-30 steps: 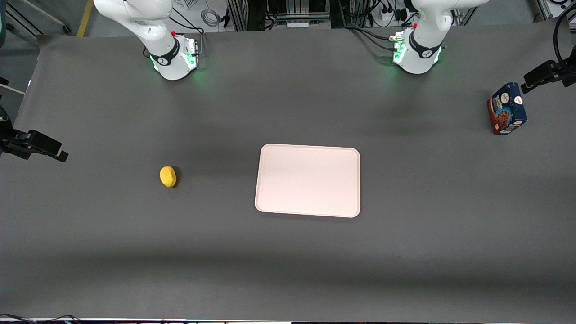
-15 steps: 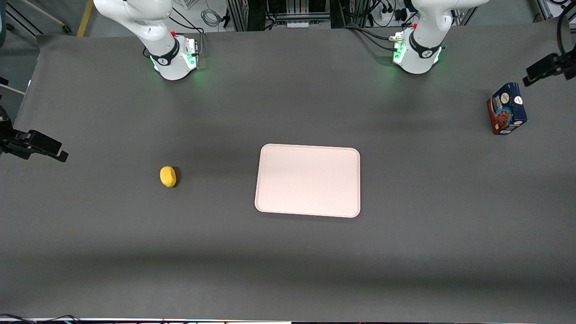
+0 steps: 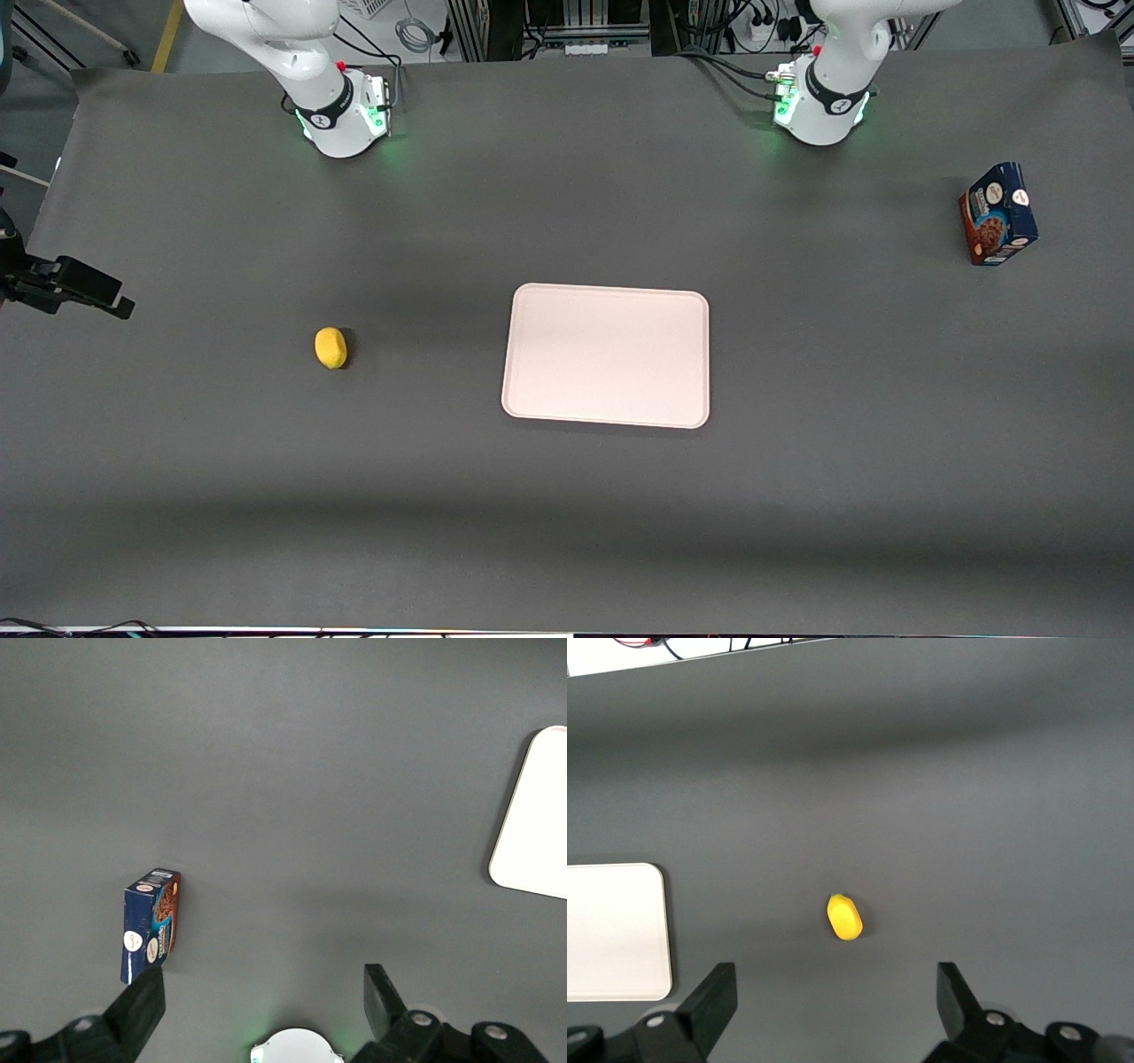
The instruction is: Place cookie box on tray
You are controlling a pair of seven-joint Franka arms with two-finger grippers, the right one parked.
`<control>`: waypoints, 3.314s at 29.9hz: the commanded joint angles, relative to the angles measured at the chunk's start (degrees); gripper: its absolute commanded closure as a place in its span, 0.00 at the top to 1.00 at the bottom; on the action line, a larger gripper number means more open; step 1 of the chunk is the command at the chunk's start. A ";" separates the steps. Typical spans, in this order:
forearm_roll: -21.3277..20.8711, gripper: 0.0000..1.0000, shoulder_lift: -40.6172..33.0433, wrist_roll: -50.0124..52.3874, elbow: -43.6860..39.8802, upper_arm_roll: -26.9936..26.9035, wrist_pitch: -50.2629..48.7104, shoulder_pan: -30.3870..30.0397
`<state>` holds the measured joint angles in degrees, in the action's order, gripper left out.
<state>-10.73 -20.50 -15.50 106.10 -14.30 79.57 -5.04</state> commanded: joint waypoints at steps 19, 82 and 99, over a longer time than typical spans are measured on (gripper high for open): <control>-1.04 1.00 8.28 -12.98 30.30 -14.96 41.00 -1.12; -4.13 0.05 4.95 -9.83 37.98 -16.57 48.61 -1.03; 11.16 0.05 5.73 12.57 3.43 15.77 11.40 -1.03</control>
<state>-3.36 -18.31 -13.60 116.92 -7.37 96.01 -6.06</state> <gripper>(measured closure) 0.819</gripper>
